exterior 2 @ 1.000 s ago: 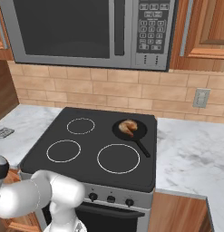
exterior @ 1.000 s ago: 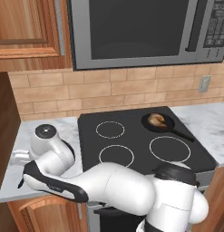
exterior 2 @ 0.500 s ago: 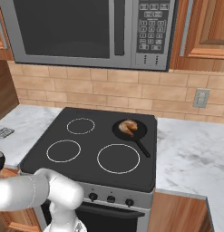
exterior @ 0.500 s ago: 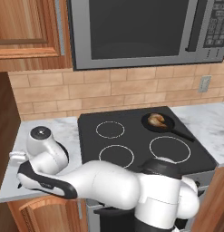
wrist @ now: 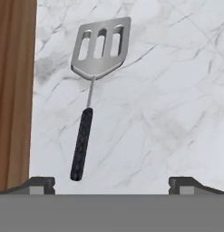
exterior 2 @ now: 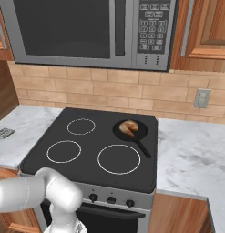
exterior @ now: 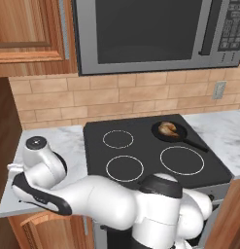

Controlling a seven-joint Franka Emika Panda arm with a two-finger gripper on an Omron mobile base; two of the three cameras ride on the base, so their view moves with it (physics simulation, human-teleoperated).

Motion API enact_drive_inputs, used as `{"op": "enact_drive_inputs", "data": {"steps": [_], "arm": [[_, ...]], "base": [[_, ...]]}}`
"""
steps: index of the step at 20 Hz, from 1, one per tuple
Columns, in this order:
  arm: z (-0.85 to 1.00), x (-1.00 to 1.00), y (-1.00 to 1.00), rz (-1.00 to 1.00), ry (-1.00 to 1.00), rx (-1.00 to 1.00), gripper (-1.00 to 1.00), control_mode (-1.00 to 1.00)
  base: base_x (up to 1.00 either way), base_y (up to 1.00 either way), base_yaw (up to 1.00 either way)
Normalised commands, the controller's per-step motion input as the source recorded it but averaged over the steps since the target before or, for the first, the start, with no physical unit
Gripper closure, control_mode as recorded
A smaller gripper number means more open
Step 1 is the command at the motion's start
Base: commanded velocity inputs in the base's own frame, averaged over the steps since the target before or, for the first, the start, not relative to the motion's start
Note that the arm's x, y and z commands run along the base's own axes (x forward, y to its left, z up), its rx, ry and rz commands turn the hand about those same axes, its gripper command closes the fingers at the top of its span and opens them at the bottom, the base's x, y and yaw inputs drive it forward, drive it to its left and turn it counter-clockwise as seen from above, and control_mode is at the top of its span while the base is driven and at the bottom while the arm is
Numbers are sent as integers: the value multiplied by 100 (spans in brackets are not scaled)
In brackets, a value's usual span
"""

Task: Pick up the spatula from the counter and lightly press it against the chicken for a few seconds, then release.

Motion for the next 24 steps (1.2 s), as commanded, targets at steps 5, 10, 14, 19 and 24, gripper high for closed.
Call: {"op": "enact_drive_inputs", "data": {"steps": [5,10,14,19,24], "arm": [[-23,12,7,-1,5,-1,-100,-100],[-23,18,8,0,5,0,-100,-100],[-14,20,14,0,2,0,-100,-100],[-8,20,22,0,1,-2,-100,-100],[-14,18,22,0,2,-2,-100,-100]], "base": [[0,0,0],[0,0,0],[0,0,0],[0,0,0],[0,0,0]]}}
